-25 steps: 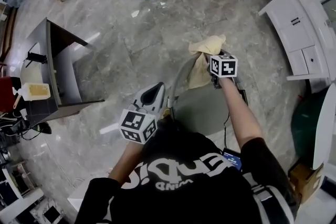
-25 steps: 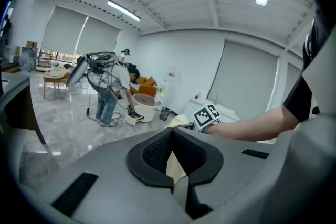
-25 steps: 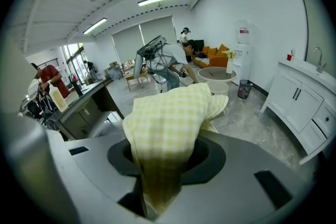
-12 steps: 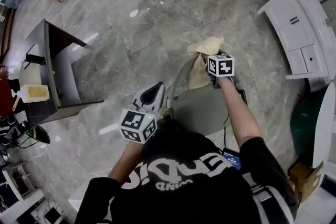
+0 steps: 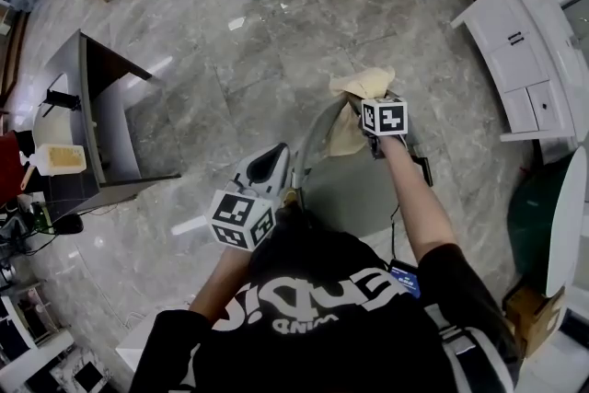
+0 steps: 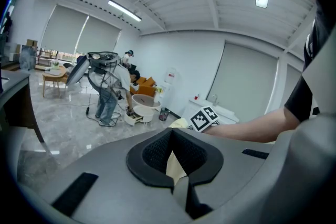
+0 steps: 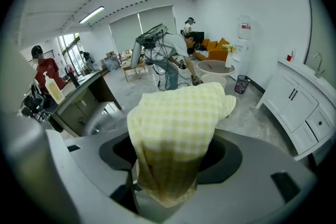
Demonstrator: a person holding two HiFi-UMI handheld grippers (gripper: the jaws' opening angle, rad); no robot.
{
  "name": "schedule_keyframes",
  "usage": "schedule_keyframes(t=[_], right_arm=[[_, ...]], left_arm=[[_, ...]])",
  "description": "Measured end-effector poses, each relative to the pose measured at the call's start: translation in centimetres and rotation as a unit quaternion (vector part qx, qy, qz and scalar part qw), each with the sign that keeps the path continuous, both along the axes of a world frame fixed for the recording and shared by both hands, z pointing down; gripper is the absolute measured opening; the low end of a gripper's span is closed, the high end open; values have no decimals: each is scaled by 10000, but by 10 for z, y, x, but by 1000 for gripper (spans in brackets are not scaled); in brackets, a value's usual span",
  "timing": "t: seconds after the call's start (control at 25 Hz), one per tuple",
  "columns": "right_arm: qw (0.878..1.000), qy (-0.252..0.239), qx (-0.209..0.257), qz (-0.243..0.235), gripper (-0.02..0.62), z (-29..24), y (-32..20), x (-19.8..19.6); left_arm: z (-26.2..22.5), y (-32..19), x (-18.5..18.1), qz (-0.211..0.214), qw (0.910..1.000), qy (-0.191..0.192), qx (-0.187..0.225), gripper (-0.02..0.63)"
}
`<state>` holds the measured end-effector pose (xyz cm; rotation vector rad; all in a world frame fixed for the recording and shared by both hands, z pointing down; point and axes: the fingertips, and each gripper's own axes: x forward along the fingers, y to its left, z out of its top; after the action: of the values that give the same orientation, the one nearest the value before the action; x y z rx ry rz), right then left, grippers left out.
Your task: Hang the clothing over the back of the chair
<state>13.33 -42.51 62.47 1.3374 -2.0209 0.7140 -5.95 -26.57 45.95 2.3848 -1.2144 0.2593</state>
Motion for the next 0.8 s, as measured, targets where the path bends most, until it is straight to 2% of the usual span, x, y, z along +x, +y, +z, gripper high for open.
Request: schedule_keyframes(t=[0.56, 0.8], right_arm=[[9973, -65, -627, 383, 262, 38, 52, 19], [9966, -45, -658, 485, 261, 41, 73, 24]], left_arm=[[-3, 18, 2, 20, 10000, 24, 45, 15], [-6, 28, 1, 26, 10000, 34, 87, 15]])
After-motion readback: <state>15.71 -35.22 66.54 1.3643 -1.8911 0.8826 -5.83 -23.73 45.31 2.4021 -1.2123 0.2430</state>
